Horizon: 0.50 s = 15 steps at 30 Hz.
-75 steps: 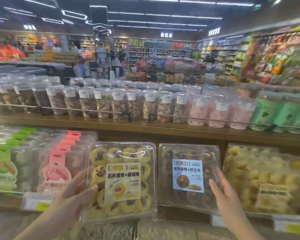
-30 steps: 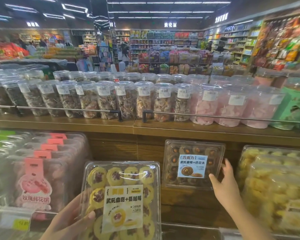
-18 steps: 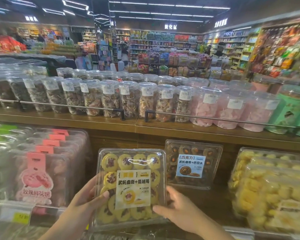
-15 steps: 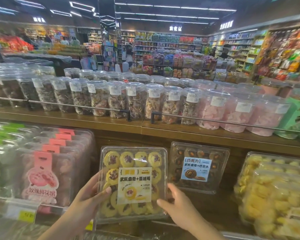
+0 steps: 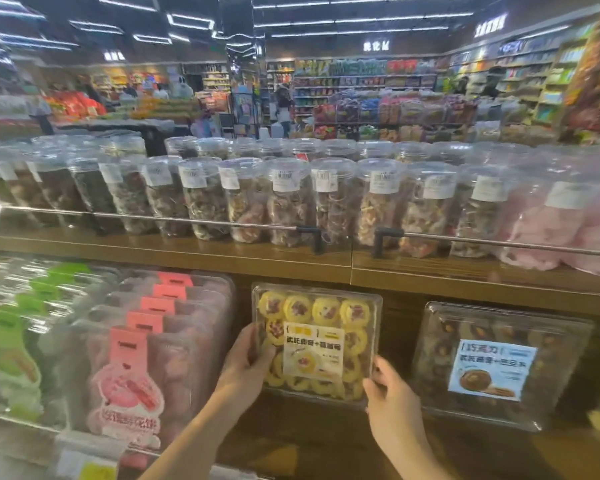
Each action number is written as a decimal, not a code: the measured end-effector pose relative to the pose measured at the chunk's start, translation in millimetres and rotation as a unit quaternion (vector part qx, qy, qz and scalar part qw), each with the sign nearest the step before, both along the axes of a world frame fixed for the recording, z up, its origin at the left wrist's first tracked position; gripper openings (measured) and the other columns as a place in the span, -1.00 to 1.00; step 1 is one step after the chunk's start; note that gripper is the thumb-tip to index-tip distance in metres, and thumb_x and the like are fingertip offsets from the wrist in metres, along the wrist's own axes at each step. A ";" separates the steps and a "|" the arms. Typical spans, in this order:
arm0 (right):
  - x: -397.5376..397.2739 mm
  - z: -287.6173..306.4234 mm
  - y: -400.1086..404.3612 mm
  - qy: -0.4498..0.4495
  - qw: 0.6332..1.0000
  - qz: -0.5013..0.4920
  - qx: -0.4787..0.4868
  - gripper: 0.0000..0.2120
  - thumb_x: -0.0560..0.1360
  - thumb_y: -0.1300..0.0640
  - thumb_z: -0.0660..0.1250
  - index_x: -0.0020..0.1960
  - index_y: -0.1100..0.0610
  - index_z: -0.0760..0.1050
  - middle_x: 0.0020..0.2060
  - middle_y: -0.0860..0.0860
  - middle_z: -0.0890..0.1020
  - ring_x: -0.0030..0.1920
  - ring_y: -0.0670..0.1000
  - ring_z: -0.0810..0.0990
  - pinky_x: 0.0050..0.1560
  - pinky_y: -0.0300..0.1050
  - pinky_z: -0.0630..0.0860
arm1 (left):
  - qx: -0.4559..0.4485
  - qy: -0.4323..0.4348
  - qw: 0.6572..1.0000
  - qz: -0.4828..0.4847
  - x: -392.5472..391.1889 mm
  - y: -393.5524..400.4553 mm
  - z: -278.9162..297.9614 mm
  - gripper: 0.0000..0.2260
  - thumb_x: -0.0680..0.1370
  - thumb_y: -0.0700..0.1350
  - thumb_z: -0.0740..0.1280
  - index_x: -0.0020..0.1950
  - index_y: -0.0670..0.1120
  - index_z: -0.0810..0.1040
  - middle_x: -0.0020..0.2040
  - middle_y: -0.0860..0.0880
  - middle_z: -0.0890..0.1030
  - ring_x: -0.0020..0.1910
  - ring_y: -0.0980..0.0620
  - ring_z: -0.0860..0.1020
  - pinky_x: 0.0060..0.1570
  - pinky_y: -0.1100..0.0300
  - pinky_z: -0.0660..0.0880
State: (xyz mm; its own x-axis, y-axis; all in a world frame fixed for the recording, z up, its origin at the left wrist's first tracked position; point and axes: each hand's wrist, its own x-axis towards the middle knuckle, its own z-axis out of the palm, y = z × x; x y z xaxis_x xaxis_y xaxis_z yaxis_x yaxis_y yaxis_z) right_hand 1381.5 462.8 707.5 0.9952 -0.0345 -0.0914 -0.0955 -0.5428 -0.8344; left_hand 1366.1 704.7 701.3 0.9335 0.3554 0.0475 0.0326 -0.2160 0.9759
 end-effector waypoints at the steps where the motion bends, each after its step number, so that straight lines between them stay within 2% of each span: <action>1: 1.0 1.1 1.7 -0.008 1.000 0.003 -0.015 -0.56 0.67 0.17 0.23 0.53 0.02 0.35 0.29 0.00 0.61 0.24 0.02 0.61 0.10 -0.21 0.52 | -0.001 -0.001 1.000 0.002 2.7 1.3 -3.3 -0.66 0.61 -0.13 0.38 0.20 0.33 0.53 0.17 0.20 0.69 0.22 0.16 0.62 0.34 -0.12 0.51; 3: 0.9 0.9 4.0 -0.019 0.999 0.009 -0.035 -0.56 0.67 0.14 0.22 0.54 0.01 0.32 0.33 -0.02 0.59 0.29 0.00 0.57 0.11 -0.20 0.48 | 0.000 0.009 1.000 -0.003 4.6 4.2 -7.4 -0.64 0.63 -0.15 0.38 0.19 0.35 0.52 0.16 0.25 0.68 0.21 0.22 0.62 0.34 -0.06 0.51; 5: -0.3 -0.6 5.0 -0.025 0.998 0.016 -0.052 -0.55 0.67 0.12 0.22 0.55 0.00 0.31 0.34 -0.04 0.58 0.31 -0.01 0.56 0.22 -0.15 0.51 | 0.004 0.022 1.000 0.001 7.2 6.5 -10.2 -0.65 0.64 -0.15 0.37 0.17 0.34 0.51 0.12 0.32 0.67 0.17 0.28 0.61 0.31 0.00 0.53; 9: 1.6 -1.1 5.7 -0.019 0.998 0.020 -0.061 -0.53 0.66 0.12 0.25 0.55 0.00 0.31 0.32 -0.04 0.59 0.30 -0.02 0.57 0.29 -0.08 0.50 | 0.015 0.025 0.999 0.025 6.4 4.9 -11.2 -0.66 0.64 -0.17 0.36 0.18 0.31 0.50 0.08 0.34 0.68 0.12 0.34 0.62 0.26 0.06 0.55; 12: 1.3 1.8 4.2 -0.013 0.997 0.031 -0.067 -0.53 0.65 0.12 0.27 0.55 0.00 0.32 0.32 -0.04 0.60 0.30 -0.03 0.57 0.30 -0.06 0.51 | 0.054 0.031 0.998 0.029 2.2 1.9 -9.9 -0.59 0.65 -0.13 0.34 0.42 0.23 0.41 0.16 0.26 0.66 0.23 0.23 0.60 0.31 0.01 0.54; 15: 0.9 5.6 -0.6 0.006 0.997 0.045 -0.066 -0.49 0.64 0.10 0.30 0.56 -0.01 0.30 0.32 -0.03 0.60 0.26 -0.04 0.60 0.28 -0.07 0.53 | 0.122 0.032 0.992 0.022 -4.1 1.3 -1.8 -0.32 0.63 -0.16 0.34 0.64 0.17 0.08 0.44 0.12 0.50 0.43 0.10 0.47 0.44 -0.04 0.43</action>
